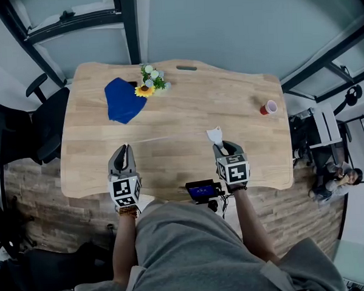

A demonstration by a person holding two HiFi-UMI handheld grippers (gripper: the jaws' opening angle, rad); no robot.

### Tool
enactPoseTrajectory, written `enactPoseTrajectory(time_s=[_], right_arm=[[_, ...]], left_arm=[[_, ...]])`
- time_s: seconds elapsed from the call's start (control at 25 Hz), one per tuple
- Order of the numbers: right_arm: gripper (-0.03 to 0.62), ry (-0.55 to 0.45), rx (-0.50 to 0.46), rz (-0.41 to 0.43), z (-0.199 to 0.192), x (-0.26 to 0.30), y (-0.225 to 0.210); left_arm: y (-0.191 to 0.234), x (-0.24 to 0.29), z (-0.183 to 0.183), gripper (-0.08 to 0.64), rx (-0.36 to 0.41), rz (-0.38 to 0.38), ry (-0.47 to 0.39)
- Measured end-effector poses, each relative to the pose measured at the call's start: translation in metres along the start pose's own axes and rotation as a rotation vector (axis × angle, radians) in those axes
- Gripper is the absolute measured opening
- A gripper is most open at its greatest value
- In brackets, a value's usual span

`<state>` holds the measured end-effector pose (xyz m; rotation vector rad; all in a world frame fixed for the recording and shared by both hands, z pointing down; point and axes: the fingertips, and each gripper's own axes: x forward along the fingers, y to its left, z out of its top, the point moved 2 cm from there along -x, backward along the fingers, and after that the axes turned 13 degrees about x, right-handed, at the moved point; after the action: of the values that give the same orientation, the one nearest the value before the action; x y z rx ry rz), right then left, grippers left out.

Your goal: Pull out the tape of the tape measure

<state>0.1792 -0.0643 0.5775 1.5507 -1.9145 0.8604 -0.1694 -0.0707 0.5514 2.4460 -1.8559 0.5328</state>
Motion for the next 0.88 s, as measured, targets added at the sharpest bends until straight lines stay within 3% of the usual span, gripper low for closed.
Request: enactPoseTrajectory(time_s=[0.88], right_arm=[[0.13, 0.01, -0.002, 0.011, -0.0046, 0.0012, 0.002]], left_arm=[[-0.0058, 0.0019, -0.007, 0.035, -0.007, -0.025, 0.009]])
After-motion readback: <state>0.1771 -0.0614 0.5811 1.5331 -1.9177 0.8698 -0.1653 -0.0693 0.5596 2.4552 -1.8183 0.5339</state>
